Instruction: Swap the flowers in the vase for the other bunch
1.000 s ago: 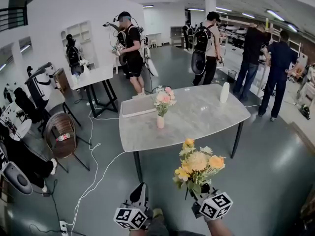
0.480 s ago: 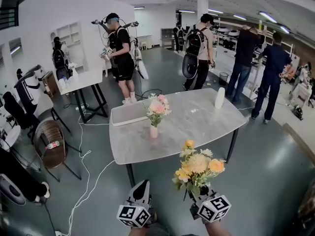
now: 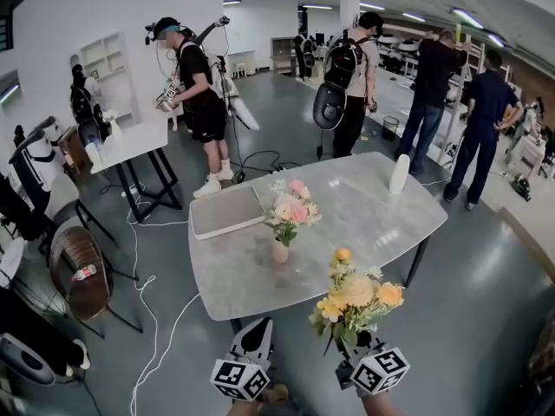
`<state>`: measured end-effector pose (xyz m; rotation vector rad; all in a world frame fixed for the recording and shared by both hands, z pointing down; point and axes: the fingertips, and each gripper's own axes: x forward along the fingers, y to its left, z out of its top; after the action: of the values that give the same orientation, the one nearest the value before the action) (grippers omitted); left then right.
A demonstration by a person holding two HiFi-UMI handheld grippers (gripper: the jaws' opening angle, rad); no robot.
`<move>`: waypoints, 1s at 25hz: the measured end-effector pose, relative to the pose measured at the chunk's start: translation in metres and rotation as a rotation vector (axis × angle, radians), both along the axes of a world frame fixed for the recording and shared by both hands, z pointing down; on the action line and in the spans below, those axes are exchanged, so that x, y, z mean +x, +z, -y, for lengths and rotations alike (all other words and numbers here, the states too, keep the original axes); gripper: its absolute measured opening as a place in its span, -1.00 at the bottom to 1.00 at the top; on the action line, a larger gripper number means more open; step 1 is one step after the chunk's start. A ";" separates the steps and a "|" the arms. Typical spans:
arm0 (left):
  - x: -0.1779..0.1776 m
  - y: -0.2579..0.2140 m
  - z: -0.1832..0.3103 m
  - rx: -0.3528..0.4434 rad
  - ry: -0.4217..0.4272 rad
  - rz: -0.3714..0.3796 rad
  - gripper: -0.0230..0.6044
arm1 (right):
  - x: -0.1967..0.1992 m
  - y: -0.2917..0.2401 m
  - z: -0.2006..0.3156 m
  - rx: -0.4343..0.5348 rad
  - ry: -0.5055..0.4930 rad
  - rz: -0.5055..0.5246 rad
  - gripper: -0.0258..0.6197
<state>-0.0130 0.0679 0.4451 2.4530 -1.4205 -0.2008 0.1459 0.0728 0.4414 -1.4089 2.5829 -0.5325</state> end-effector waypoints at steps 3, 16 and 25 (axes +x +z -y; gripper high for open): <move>-0.008 0.005 0.022 -0.015 0.027 0.002 -0.88 | -0.009 0.003 0.020 -0.012 0.028 0.006 -0.70; -0.024 0.021 0.078 -0.040 0.129 -0.012 -0.88 | -0.032 0.013 0.070 -0.027 0.129 -0.020 -0.70; -0.031 0.028 0.105 -0.005 0.180 0.001 -0.88 | -0.037 0.013 0.089 -0.002 0.246 -0.017 -0.70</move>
<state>-0.0439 -0.0373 0.4733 2.5590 -1.1898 -0.1551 0.1085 -0.0163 0.4541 -1.7059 2.3729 -0.4877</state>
